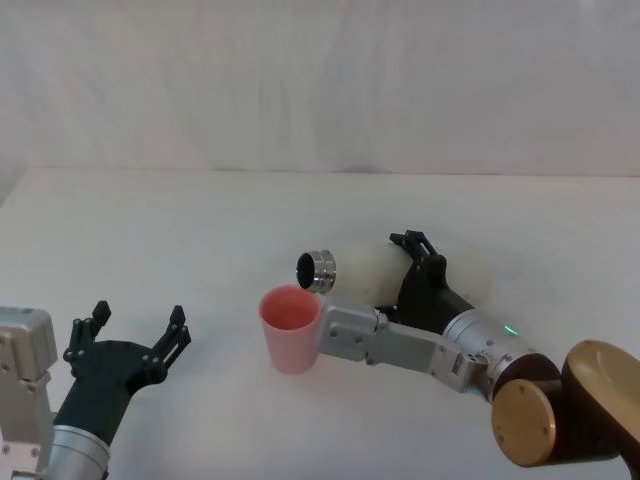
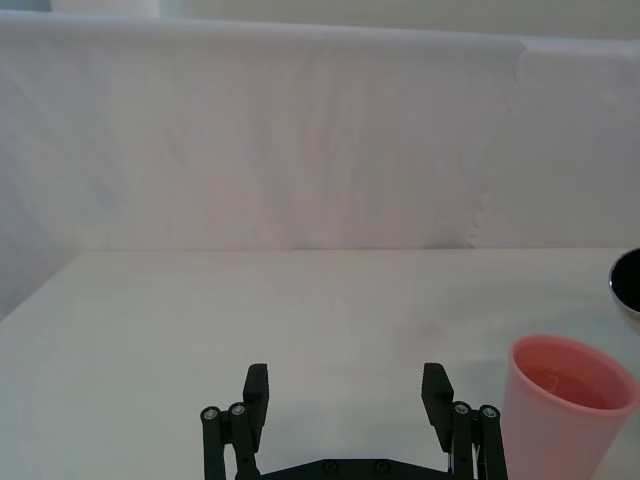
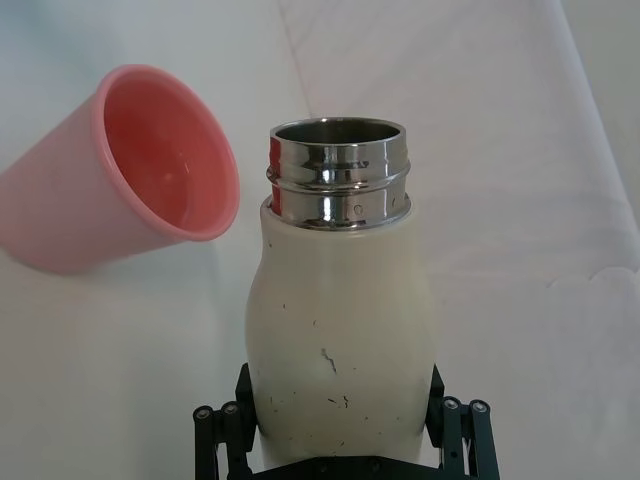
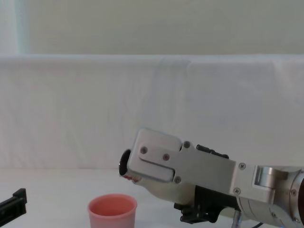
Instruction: Grasp the thermos with one hand and pour water into the cup lid.
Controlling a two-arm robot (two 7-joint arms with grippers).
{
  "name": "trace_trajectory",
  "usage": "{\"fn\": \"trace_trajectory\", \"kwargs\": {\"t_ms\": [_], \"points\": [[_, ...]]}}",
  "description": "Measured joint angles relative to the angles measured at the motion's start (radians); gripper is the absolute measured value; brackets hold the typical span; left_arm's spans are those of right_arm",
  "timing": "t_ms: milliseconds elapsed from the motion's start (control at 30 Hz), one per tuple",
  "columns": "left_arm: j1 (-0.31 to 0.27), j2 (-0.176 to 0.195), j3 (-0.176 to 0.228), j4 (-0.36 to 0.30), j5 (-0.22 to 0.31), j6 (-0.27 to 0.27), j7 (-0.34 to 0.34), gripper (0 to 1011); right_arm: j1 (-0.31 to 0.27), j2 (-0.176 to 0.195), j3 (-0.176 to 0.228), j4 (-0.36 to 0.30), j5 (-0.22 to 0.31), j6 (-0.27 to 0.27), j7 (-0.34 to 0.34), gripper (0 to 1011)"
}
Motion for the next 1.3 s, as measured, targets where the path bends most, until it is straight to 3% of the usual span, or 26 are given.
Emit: {"fn": "trace_trajectory", "kwargs": {"t_ms": [1300], "points": [[0.000, 0.000, 0.000, 0.000, 0.000, 0.000, 0.000, 1001, 0.019, -0.045, 0.002, 0.046, -0.195, -0.011, 0.036, 957]]}}
